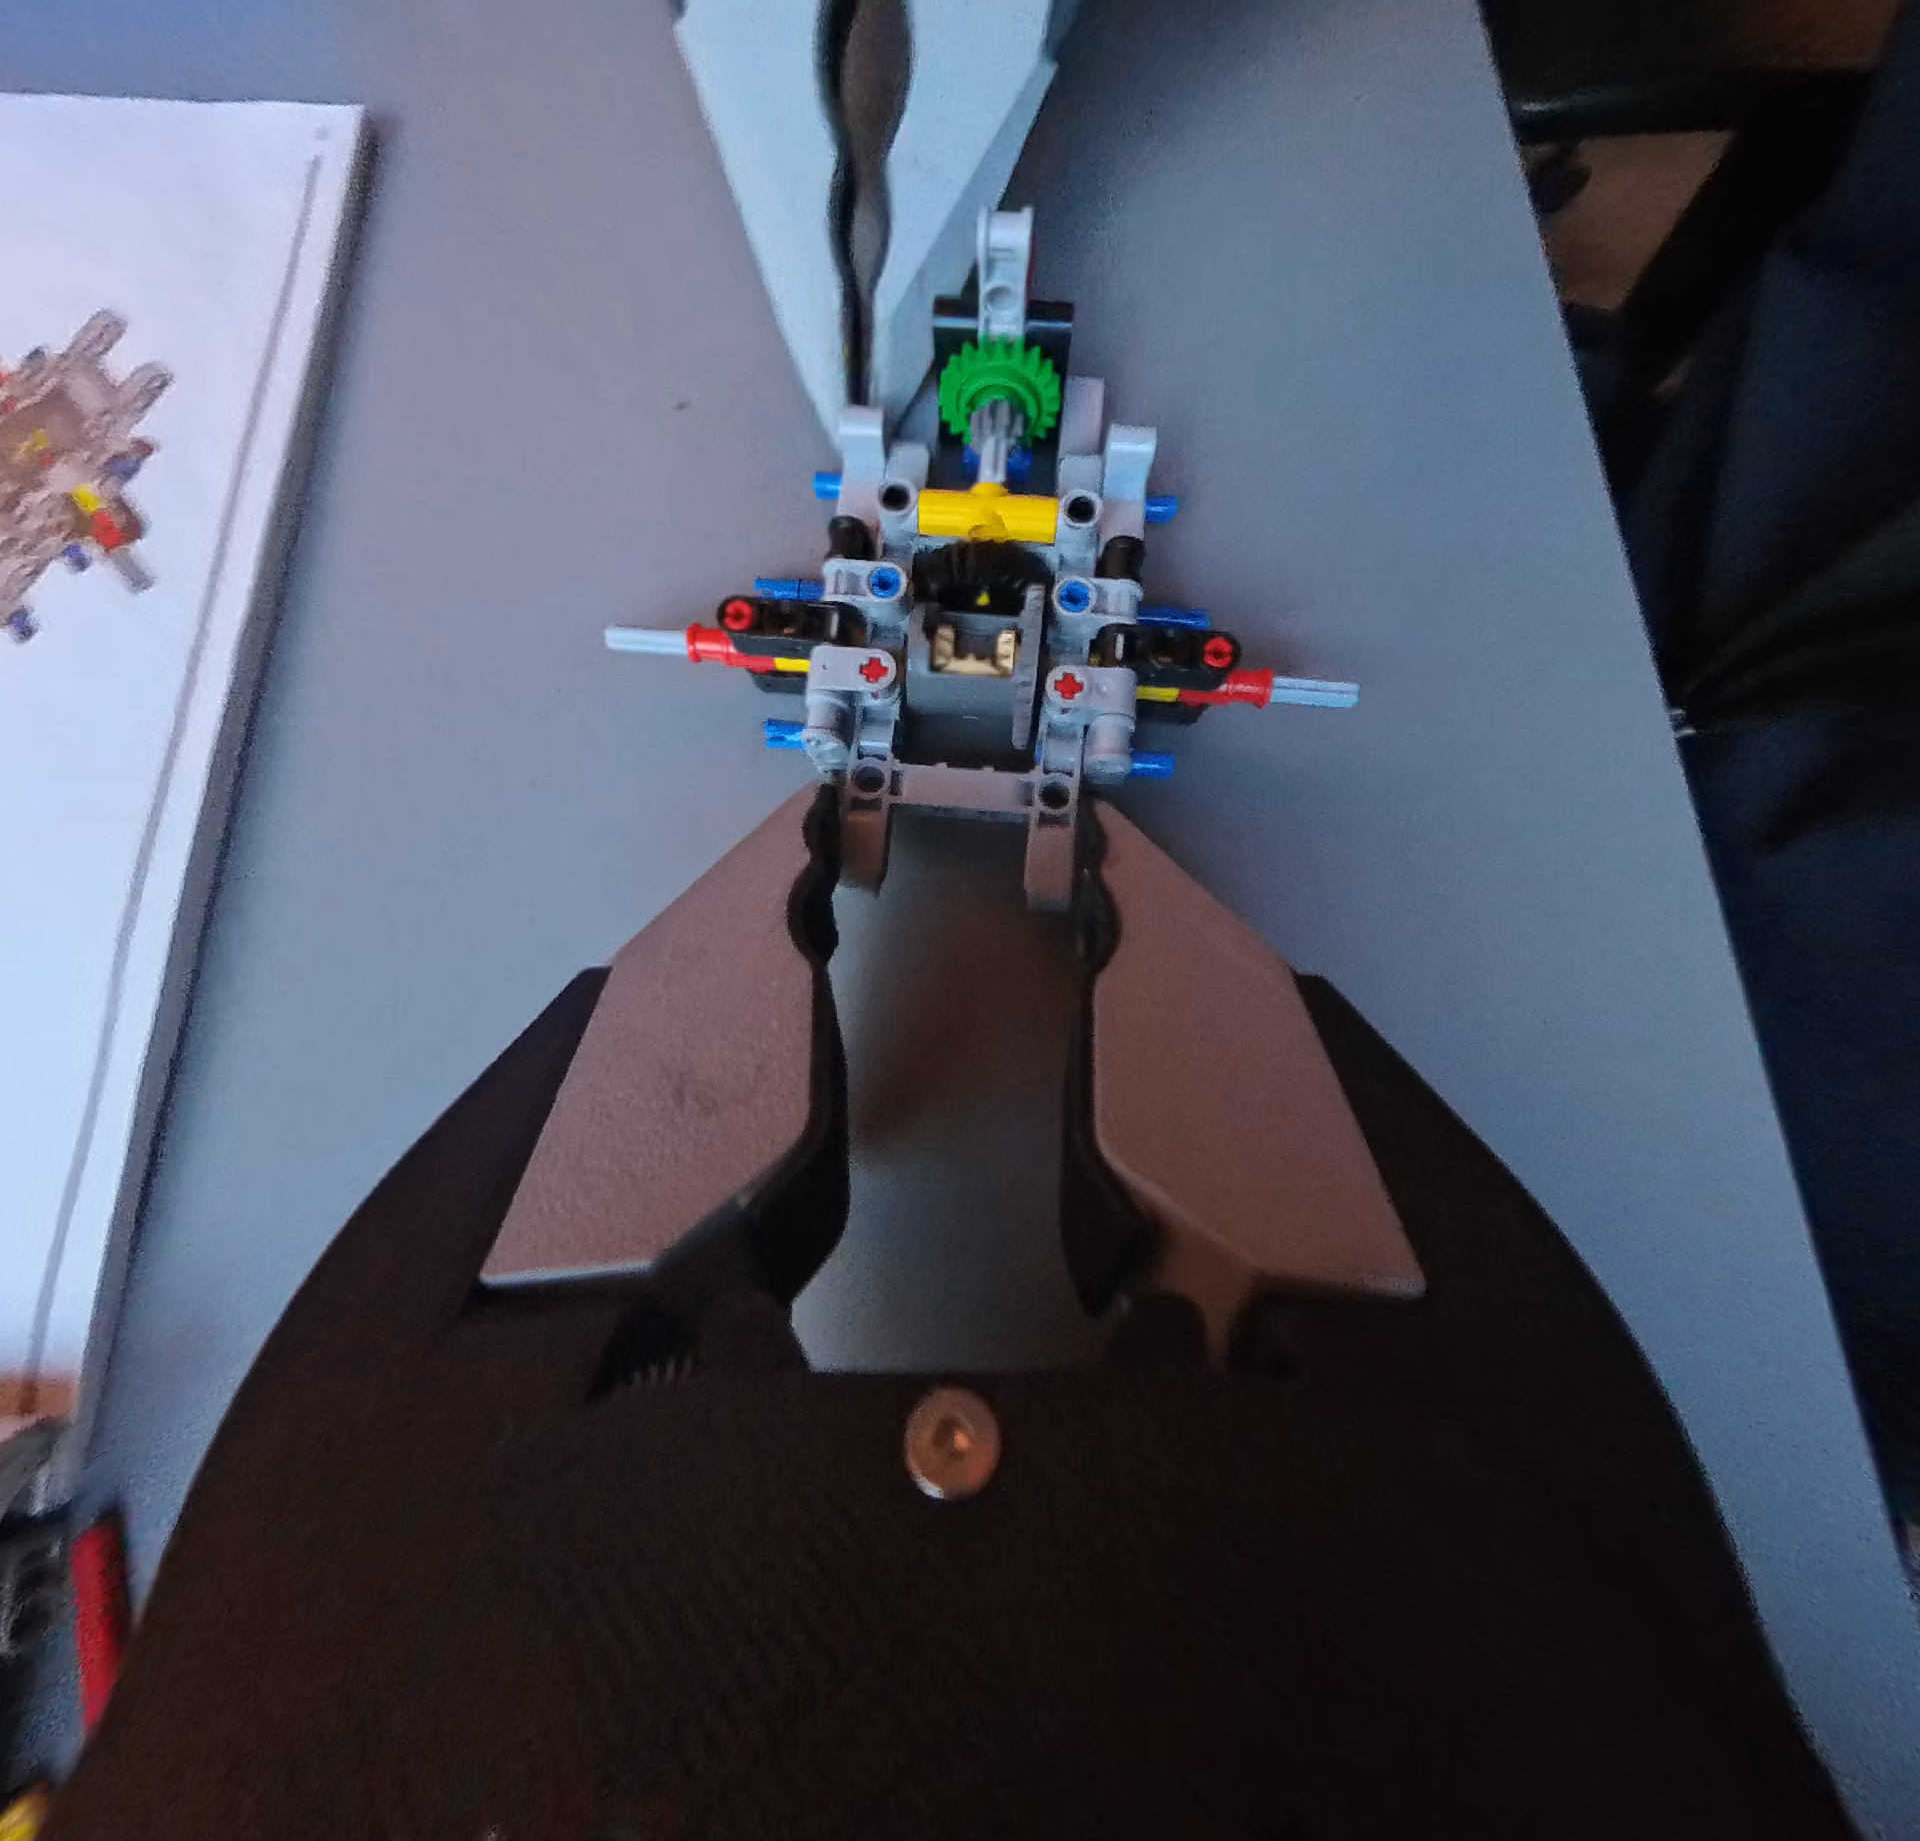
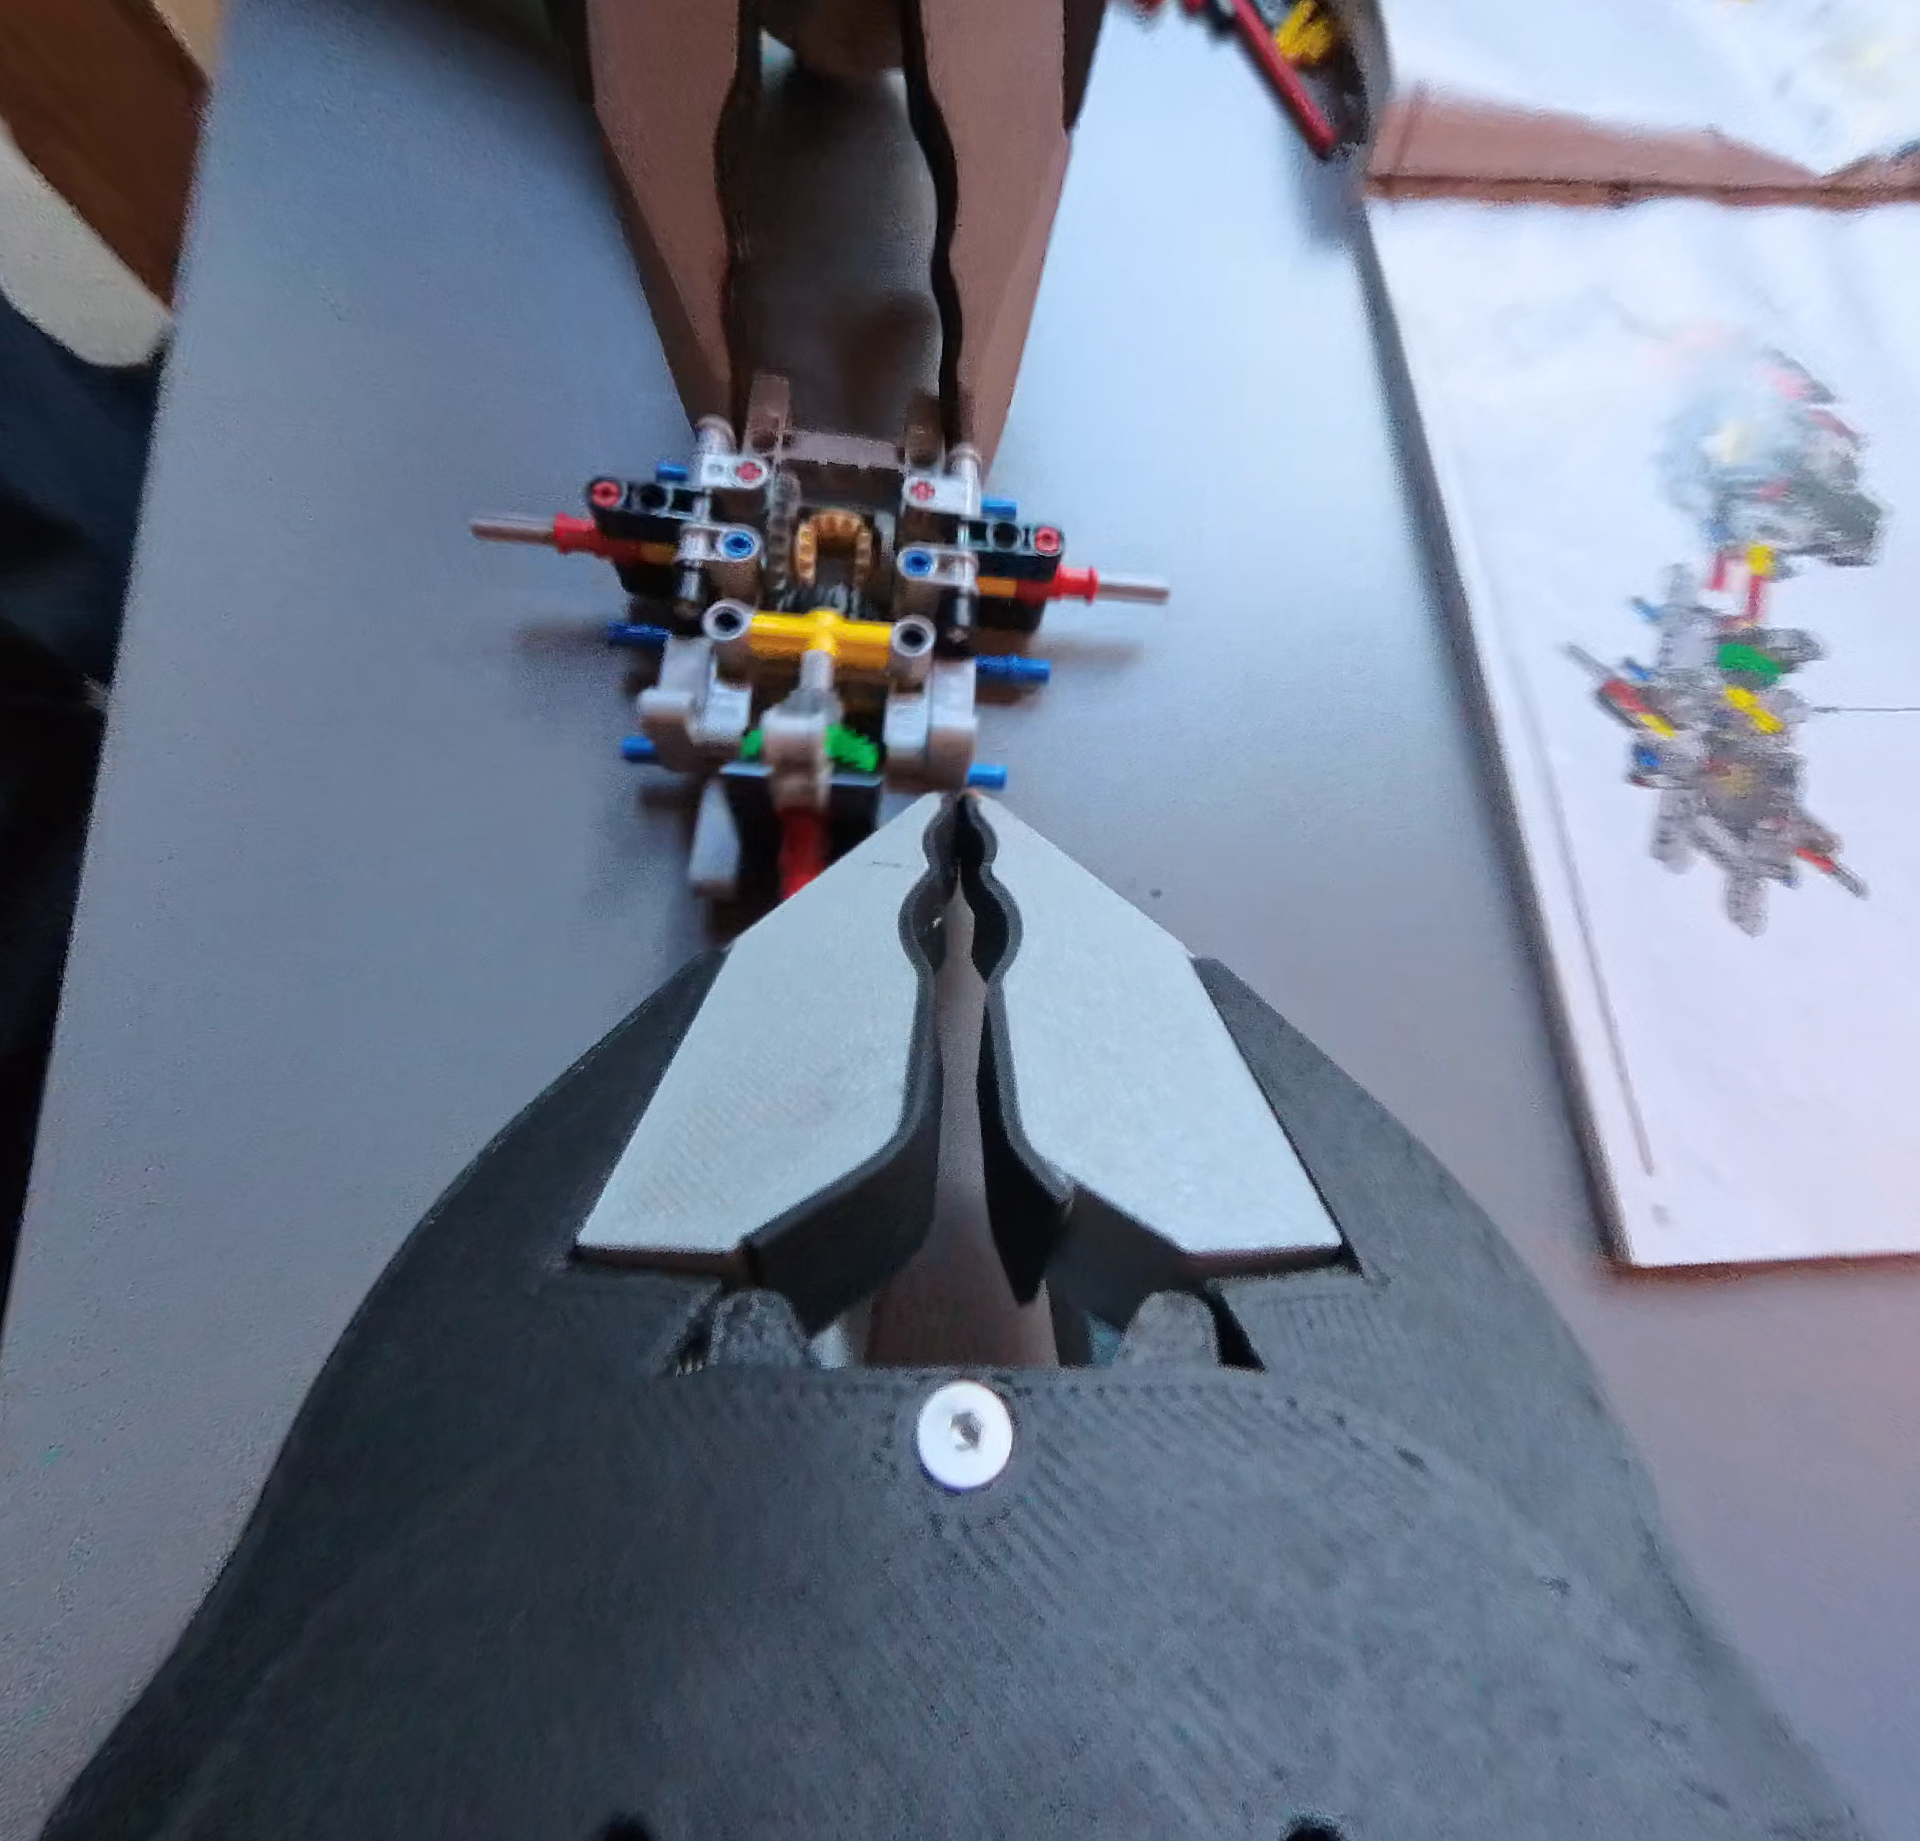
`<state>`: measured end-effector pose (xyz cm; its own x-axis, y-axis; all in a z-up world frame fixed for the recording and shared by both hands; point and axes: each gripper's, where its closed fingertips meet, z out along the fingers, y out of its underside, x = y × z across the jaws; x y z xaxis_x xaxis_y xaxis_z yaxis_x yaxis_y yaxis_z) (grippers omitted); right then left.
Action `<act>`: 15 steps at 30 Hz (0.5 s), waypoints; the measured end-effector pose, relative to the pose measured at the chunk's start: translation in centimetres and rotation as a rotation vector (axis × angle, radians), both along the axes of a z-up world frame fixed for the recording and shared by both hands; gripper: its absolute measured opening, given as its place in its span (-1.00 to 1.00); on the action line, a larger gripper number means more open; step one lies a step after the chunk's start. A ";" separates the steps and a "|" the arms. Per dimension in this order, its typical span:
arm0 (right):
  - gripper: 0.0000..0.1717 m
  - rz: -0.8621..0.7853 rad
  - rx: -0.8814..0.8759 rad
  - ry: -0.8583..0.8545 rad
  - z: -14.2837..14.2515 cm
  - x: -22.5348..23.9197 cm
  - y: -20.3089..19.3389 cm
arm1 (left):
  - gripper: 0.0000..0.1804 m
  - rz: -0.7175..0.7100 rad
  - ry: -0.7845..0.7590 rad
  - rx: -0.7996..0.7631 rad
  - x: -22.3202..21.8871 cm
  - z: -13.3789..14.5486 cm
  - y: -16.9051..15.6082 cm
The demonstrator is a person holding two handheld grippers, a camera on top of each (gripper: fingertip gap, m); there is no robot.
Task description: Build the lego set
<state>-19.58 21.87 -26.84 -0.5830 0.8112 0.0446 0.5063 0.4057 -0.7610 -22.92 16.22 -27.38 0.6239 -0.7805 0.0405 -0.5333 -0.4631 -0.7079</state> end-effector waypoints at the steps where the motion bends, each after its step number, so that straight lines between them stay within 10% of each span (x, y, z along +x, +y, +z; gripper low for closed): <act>1: -1.00 -0.003 0.001 -0.032 -0.5 0.2 0.3 | -0.54 0.001 0.008 0.002 0.2 0.0 0.0; 7: -0.99 -0.012 -0.372 0.070 5.5 3.6 2.4 | -0.54 0.065 0.017 0.009 -2.1 0.0 0.3; 10: -0.44 -0.044 -0.238 -0.015 2.0 3.6 1.5 | -0.53 0.065 0.022 0.011 -2.1 0.0 0.4; 15: -0.73 -0.026 -0.137 0.014 1.6 1.9 0.4 | -0.54 0.072 0.021 0.014 -2.0 0.0 0.5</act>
